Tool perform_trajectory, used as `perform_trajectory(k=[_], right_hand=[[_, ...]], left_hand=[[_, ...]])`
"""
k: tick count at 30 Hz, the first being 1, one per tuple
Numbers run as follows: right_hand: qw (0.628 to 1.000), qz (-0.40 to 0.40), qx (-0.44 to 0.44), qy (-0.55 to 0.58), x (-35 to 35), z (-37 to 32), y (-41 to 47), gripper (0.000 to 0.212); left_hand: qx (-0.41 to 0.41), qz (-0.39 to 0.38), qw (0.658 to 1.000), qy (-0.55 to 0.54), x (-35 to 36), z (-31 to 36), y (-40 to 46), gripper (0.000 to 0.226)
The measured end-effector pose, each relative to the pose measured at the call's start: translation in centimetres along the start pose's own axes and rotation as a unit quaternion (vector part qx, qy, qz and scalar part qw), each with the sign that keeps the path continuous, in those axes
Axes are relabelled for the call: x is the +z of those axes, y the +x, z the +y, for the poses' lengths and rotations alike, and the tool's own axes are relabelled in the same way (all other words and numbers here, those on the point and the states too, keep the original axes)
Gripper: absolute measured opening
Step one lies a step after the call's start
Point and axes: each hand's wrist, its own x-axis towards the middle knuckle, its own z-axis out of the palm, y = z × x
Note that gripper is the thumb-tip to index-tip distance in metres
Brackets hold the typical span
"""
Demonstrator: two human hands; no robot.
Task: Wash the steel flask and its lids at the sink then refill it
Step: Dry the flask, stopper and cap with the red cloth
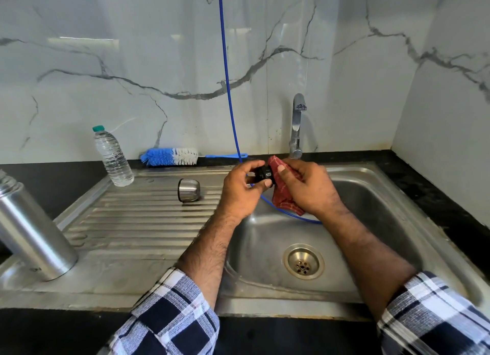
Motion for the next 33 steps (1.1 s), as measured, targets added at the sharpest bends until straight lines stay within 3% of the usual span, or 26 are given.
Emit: perform_trajectory(k=[3, 7, 9, 11, 13, 14, 16, 18, 20, 22, 24, 28, 33], right_hand=[[1.000, 0.020, 0.015, -0.004, 0.0, 0.3, 0.4, 0.031], [0.983, 0.032, 0.127, 0.126, -1.1, 0.7, 1.1, 0.024], [0.949, 0.005, 0.218, 0.228, -2.2, 0.7, 0.9, 0.023], [0.885, -0.053, 0.284, 0.365, -2.7, 0.2, 0.3, 0.023], [0.830, -0.083, 0.310, 0.457, -2.0, -0.6, 0.1, 0.026], [0.822, -0.079, 0.318, 0.466, -1.3, -0.9, 0.1, 0.030], [0.833, -0.051, 0.329, 0.442, 0.0, -1.4, 0.3, 0.032], [0.872, 0.001, 0.300, 0.387, 0.6, -1.0, 0.3, 0.029], [0.911, 0.028, 0.249, 0.327, 0.8, -0.4, 0.4, 0.032], [0.922, 0.030, 0.212, 0.322, 0.6, -0.5, 0.1, 0.033], [0.915, 0.030, 0.198, 0.349, 0.6, -0.9, -0.1, 0.029], [0.880, 0.041, 0.227, 0.416, 1.6, -2.3, 0.6, 0.031], [0.835, -0.075, 0.236, 0.492, 5.2, -7.2, 0.8, 0.038]], left_hand=[[0.077, -0.030, 0.996, 0.015, -0.4, 0.6, -0.3, 0.052], [0.149, -0.125, 0.981, -0.021, -0.8, 1.9, -0.7, 0.053], [0.111, -0.150, 0.978, -0.088, -0.7, 1.9, -0.7, 0.053], [0.047, -0.138, 0.967, -0.207, -0.6, 1.9, -0.7, 0.051], [0.002, -0.094, 0.960, -0.264, 0.1, 1.8, -0.7, 0.050], [-0.007, -0.060, 0.967, -0.248, 0.5, 1.7, -0.7, 0.050], [0.017, 0.008, 0.985, -0.171, 1.4, 1.5, -0.7, 0.051], [0.083, 0.059, 0.991, -0.089, 1.9, 1.2, -0.7, 0.053], [0.136, 0.078, 0.987, -0.020, 1.7, 1.0, -0.6, 0.055], [0.142, 0.098, 0.985, 0.014, 1.2, 0.9, -0.5, 0.054], [0.127, 0.118, 0.985, 0.014, 0.5, 1.2, -0.7, 0.051], [0.019, 0.190, 0.980, -0.056, -2.5, 1.9, -0.9, 0.044], [-0.113, 0.209, 0.965, -0.112, -11.5, -0.4, -1.8, 0.046]])
